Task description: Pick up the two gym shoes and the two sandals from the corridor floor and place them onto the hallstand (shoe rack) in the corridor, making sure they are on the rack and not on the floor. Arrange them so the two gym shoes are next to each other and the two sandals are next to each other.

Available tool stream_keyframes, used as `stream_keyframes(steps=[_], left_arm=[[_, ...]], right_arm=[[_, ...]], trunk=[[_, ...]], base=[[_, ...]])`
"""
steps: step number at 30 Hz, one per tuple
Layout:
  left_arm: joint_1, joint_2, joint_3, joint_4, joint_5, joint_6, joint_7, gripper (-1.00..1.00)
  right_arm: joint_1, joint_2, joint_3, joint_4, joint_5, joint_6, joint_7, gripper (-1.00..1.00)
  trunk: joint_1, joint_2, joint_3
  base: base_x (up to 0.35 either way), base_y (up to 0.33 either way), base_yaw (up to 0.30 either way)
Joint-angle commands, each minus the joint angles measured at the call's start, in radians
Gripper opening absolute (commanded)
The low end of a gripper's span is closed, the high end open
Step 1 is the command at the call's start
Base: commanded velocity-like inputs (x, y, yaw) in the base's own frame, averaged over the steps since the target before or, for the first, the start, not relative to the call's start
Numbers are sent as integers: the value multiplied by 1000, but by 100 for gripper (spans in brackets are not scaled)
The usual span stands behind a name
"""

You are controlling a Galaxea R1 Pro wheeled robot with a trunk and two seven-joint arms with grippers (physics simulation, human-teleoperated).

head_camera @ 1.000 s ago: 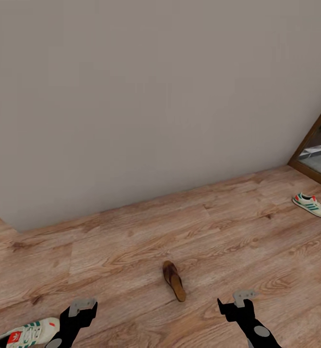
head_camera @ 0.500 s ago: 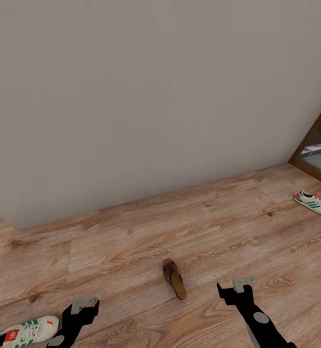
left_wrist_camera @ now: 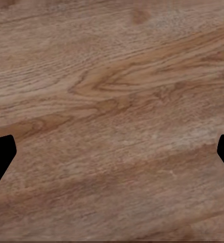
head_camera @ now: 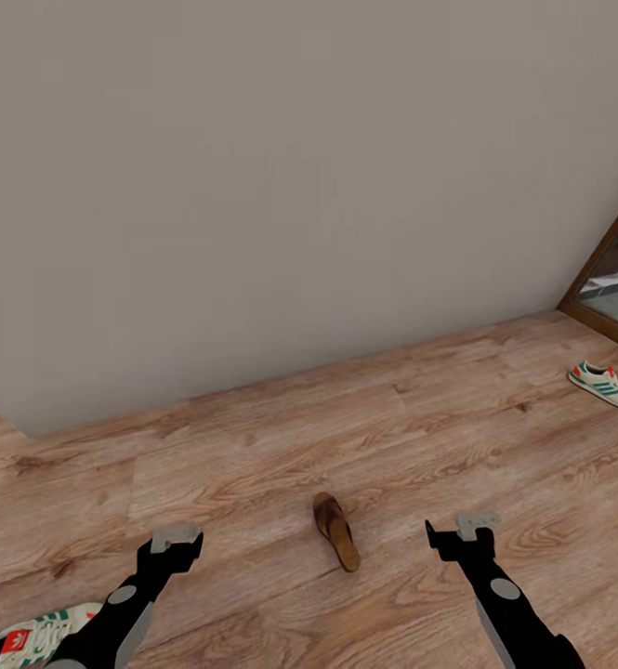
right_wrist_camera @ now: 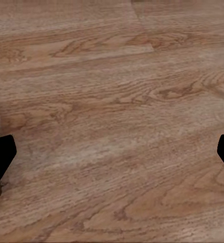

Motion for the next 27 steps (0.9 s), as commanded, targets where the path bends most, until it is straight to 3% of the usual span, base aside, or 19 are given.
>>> stream_keyframes(steps=[1, 27], left_arm=[[1, 0, 4, 0, 6, 1, -7, 100], [5, 3, 1, -2, 6, -3, -9, 100]], right_arm=[[-1, 2, -3, 0, 10, -3, 2, 100], [-4, 11, 2, 12, 14, -5, 1, 100]], trunk=[[4, -8, -4], [103, -190, -85]], base=[[0, 0, 0], [0, 0, 0]])
